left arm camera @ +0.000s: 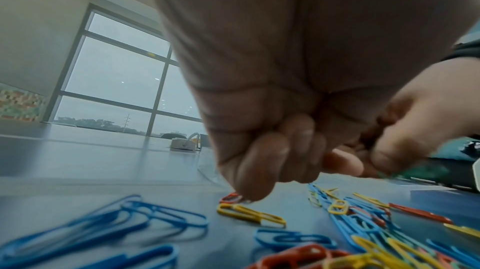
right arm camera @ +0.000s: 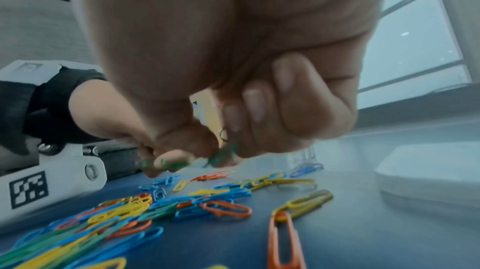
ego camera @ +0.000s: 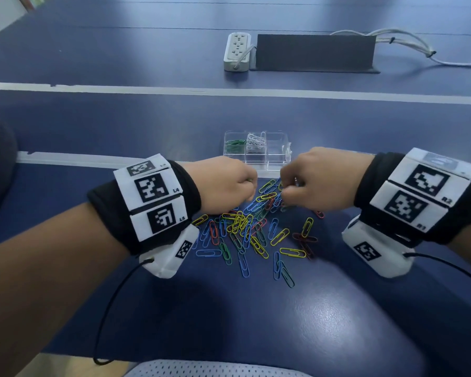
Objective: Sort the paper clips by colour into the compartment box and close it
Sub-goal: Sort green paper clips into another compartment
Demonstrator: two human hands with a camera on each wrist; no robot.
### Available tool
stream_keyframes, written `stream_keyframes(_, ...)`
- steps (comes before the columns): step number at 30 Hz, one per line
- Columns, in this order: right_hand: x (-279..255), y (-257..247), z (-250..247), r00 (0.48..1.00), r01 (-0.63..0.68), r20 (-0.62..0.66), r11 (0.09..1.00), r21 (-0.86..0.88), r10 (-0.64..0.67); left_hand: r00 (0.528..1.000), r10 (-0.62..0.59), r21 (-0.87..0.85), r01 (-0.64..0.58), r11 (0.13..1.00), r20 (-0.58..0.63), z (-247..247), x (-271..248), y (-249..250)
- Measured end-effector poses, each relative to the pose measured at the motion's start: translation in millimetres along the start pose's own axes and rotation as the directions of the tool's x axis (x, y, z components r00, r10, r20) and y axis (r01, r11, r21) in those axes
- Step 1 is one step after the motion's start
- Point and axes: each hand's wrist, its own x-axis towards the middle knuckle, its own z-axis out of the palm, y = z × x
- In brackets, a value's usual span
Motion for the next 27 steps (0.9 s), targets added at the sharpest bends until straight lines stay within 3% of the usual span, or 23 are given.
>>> stream_keyframes(6,2.2,10.5,6.0,0.996,0.036,0.080,0.999,0.019,-0.038,0.995,0.087,0.145,-0.080,0.986,-0.046,9.1,9.1,11.1)
stream_keyframes(10,-0.8,13.4,7.2,0.992,0.046,0.112,0.997,0.065,-0.053,0.995,0.083,0.228,-0.068,0.971,-0.056,7.8,14.5,12.7)
stream_keyframes(16,0.3,12.2,5.3,0.988,0.056,0.130,0.980,0.192,-0.082,0.993,0.080,0.251,-0.056,0.966,-0.087,3.4,12.6,7.3)
stream_keyframes(27,4.3,5.1,2.0,0.982,0.082,0.143,0.959,0.272,-0.125,0.995,0.049,0.224,-0.028,0.974,-0.090,5.1,5.5,7.1)
